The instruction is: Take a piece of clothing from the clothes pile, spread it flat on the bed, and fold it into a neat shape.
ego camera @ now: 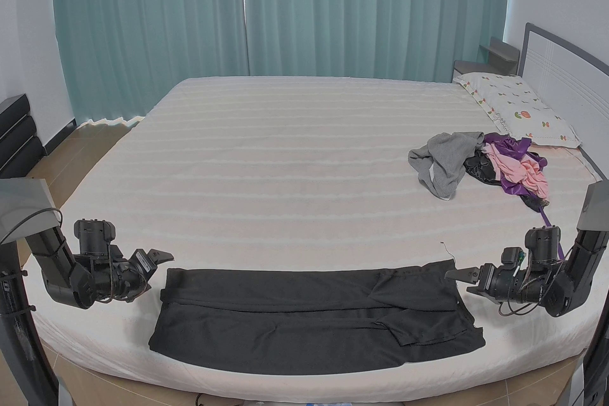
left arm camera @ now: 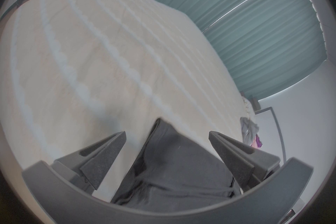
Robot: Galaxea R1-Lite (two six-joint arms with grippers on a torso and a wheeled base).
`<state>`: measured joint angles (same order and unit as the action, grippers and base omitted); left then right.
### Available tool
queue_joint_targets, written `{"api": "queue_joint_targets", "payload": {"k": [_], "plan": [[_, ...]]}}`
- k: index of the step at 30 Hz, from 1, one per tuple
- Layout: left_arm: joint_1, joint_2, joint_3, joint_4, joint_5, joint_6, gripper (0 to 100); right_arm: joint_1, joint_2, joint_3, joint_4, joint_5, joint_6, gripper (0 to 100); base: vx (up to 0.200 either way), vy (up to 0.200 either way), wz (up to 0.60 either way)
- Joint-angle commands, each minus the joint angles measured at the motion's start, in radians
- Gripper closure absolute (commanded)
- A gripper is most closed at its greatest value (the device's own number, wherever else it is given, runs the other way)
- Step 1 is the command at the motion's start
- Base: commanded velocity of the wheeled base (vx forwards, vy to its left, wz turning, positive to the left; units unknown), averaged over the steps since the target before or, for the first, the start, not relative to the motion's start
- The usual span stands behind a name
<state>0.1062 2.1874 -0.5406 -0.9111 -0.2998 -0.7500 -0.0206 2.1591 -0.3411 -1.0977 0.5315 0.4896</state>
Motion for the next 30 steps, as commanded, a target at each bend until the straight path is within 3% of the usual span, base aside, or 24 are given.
{"api": "queue_joint_targets", "payload": {"k": [1, 5, 14, 25, 26, 30], "plan": [[-0.040, -0.117, 0.057, 0.136, 0.011, 0.055, 0, 0.021, -0.110, 0.051, 0.009, -0.054, 0.050, 0, 0.000, 0.000, 0.00], [-0.077, -0.141, 0.099, 0.159, 0.022, 0.061, 0, 0.030, -0.113, 0.063, 0.005, -0.108, 0.064, 0, 0.000, 0.000, 0.00], [-0.126, -0.052, 0.071, 0.147, 0.151, 0.060, 0, 0.116, -0.097, 0.065, -0.002, -0.220, 0.236, 0, 0.000, 0.000, 0.00], [-0.141, 0.018, -0.016, 0.147, 0.220, 0.027, 0, 0.153, -0.099, 0.070, 0.010, -0.301, 0.291, 0, 0.000, 0.000, 0.00], [-0.143, 0.018, -0.018, 0.147, 0.220, 0.024, 100, 0.157, -0.099, 0.070, 0.010, -0.306, 0.291, 0, 0.000, 0.000, 0.00], [-0.152, 0.034, -0.022, 0.147, 0.229, 0.026, 100, 0.185, -0.097, 0.068, 0.010, -0.334, 0.314, 0, 0.000, 0.000, 0.00]]}}
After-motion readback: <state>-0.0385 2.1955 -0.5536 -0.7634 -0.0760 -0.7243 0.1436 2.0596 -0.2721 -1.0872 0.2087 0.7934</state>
